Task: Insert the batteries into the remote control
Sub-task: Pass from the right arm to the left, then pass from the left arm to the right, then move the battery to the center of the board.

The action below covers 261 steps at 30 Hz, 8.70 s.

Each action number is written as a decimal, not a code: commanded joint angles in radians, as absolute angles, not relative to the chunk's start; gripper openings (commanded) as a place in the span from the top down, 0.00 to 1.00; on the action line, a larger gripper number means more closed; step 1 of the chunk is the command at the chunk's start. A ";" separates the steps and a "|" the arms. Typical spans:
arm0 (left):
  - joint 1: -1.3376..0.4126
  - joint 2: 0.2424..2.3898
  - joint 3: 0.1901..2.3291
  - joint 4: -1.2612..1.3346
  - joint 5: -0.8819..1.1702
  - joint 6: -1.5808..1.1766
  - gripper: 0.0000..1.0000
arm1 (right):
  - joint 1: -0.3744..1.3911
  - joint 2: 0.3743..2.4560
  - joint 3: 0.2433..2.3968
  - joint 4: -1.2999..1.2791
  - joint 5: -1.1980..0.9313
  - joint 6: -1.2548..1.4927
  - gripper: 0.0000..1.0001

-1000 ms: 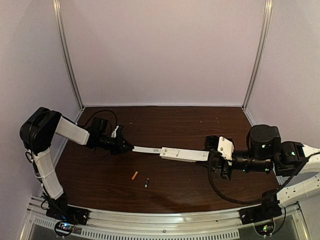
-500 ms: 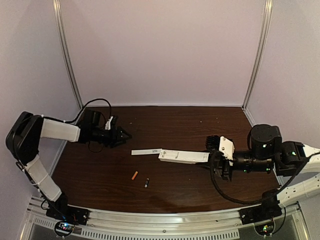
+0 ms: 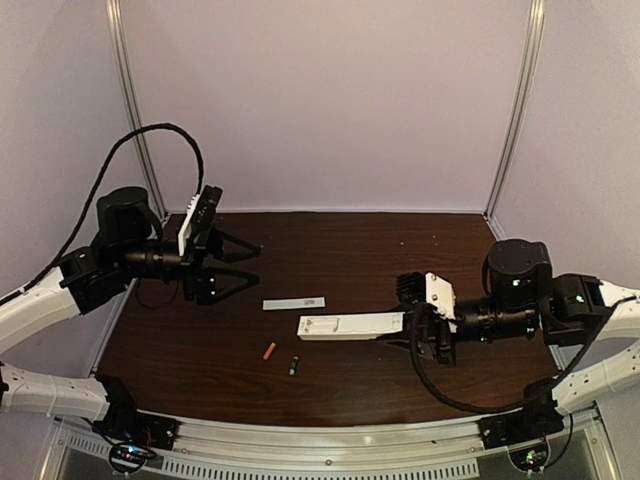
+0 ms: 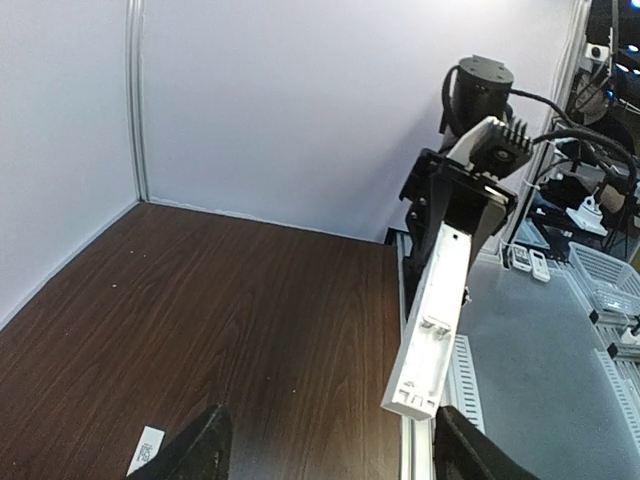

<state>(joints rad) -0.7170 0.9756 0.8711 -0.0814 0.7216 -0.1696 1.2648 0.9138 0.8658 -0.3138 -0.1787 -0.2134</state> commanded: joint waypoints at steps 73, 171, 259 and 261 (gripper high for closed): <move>-1.166 1.340 0.987 0.091 -0.288 -0.288 1.00 | 0.940 1.132 0.922 0.116 -0.196 0.763 0.00; -0.961 1.651 1.036 -0.693 -0.026 -0.417 0.60 | 0.652 1.145 0.639 0.166 -0.662 0.744 0.90; -0.801 1.849 1.154 -0.753 0.038 0.074 0.45 | 0.542 1.097 0.611 0.201 -0.764 0.755 0.92; -0.808 1.855 1.160 -0.748 0.038 0.069 0.44 | 0.542 1.101 0.611 0.210 -0.765 0.760 0.92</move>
